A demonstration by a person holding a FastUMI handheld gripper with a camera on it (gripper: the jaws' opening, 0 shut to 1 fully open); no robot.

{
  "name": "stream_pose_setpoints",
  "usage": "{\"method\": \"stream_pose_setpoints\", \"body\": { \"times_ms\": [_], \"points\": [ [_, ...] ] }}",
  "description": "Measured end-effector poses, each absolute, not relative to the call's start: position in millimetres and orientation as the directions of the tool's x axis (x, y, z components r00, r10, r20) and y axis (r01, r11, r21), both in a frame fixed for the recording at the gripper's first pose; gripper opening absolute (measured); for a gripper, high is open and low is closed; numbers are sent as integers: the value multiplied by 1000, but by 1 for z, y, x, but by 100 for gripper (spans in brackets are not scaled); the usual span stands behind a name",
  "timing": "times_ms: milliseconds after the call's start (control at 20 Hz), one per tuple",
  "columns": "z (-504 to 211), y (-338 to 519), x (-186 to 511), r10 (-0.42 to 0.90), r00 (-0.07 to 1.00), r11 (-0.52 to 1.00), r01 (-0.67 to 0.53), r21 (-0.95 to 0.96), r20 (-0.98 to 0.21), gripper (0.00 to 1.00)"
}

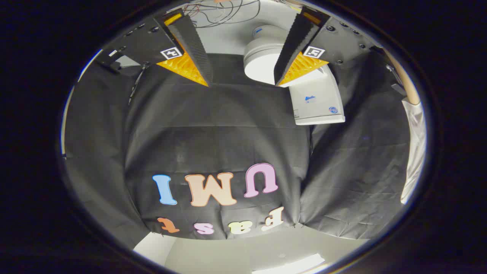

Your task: Open the toilet lid.

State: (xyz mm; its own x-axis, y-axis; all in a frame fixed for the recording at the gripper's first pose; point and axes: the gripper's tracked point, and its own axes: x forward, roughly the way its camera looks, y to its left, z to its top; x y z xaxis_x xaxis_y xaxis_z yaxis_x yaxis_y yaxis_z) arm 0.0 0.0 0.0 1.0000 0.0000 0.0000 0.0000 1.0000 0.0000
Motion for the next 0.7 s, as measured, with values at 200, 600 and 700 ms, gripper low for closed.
{"method": "stream_pose_setpoints", "body": {
  "times_ms": [200, 600, 700],
  "points": [
    [-1, -2, 5, -4, 1000, 1000, 4, 0, 3, 99],
    [1, 16, 74, 40, 999, 999, -40, -14, 0, 95],
    [11, 27, 93, 54, 997, 999, -53, -11, 47, 95]
  ]
}}
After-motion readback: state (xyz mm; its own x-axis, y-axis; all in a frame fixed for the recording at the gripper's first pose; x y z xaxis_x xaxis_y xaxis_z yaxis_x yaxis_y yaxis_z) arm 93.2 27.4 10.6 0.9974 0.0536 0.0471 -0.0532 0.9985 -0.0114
